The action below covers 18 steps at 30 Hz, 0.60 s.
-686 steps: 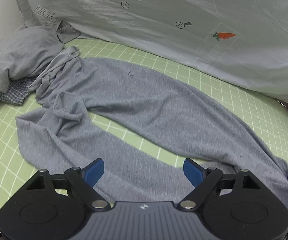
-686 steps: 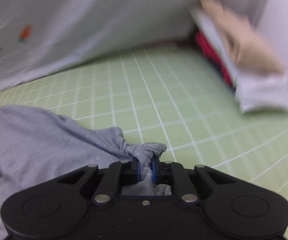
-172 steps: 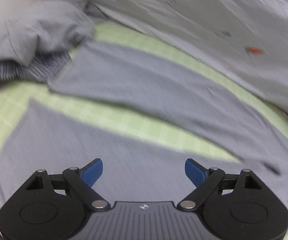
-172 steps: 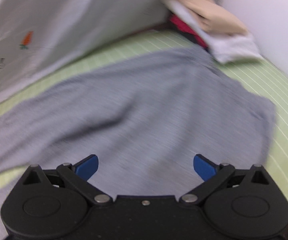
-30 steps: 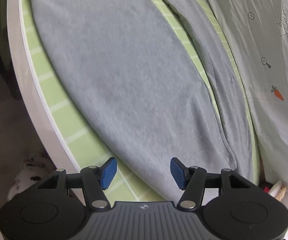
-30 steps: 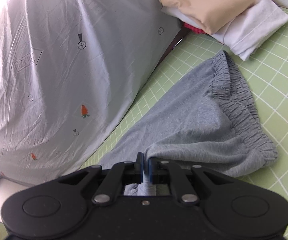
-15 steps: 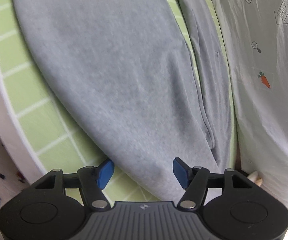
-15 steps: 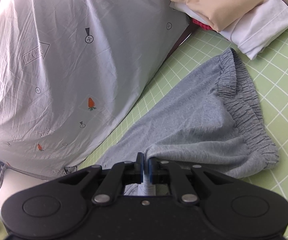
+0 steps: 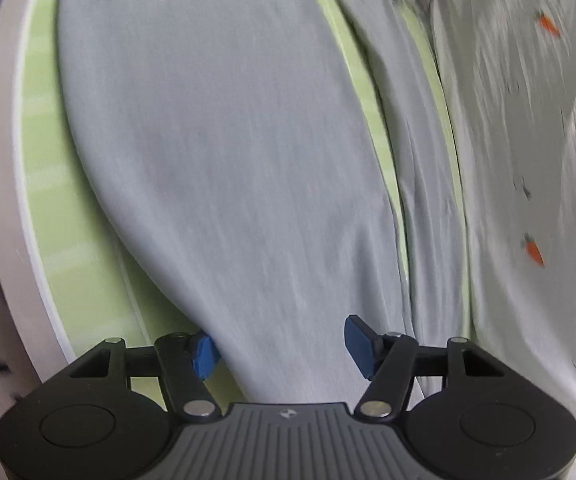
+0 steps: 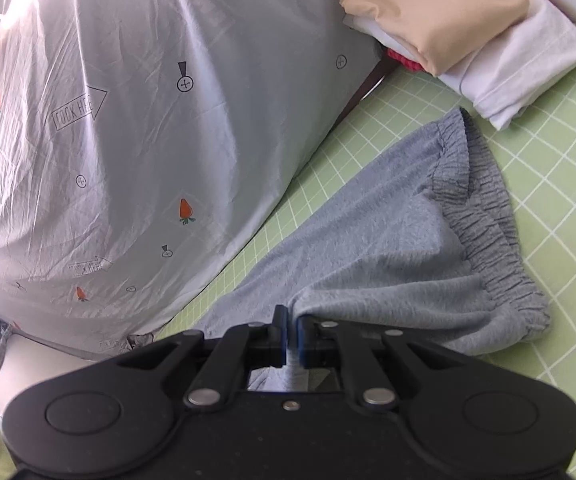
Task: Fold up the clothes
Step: 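Hold the folded sweatpants leg with the right tool while the left tool grasps the long grey garment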
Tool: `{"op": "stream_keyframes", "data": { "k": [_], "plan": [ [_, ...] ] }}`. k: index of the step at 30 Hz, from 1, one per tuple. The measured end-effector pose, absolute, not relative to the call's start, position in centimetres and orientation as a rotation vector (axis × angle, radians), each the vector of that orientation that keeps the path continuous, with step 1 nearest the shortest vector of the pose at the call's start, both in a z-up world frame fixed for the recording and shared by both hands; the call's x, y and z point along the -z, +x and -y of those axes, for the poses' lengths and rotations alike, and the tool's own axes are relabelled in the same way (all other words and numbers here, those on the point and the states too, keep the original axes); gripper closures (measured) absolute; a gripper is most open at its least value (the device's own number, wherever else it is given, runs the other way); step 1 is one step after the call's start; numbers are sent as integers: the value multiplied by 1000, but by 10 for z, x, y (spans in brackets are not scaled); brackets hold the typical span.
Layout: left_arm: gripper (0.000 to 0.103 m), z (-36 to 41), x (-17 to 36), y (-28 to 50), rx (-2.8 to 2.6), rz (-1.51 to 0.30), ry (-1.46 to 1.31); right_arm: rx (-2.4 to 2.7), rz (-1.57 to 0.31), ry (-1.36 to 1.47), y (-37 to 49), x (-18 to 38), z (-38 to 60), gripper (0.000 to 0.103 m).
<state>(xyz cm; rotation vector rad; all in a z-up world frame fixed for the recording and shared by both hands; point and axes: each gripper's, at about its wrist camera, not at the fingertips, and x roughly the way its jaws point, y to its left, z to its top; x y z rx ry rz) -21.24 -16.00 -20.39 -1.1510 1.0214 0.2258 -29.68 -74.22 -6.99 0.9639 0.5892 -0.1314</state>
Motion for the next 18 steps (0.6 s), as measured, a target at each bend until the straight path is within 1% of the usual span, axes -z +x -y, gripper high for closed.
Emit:
{"op": "stream_keyframes", "data": {
  "k": [2, 4, 5, 7, 8, 9, 13, 18],
  "plan": [
    [50, 149, 201, -207, -257, -1011, -1119, 144, -587, 964, -299, 69, 741, 98],
    [69, 138, 203, -203, -281, -1014, -1121, 157, -586, 965, -302, 69, 740, 98],
    [75, 132, 205, -202, -298, -1011, -1127, 164, -585, 965, -303, 68, 738, 98],
    [90, 122, 206, -200, -315, -994, -1137, 178, -583, 966, -305, 67, 736, 98],
    [94, 117, 206, -198, -311, -981, -1141, 185, -582, 966, -306, 67, 735, 98],
    [101, 113, 205, -197, -305, -965, -1145, 192, -581, 966, -307, 66, 733, 98],
    [102, 104, 188, -197, -274, -888, -1120, 205, -569, 974, -312, 64, 726, 98],
    [102, 97, 137, -189, -240, -829, -938, 222, -510, 1063, -327, 67, 717, 98]
  ]
}}
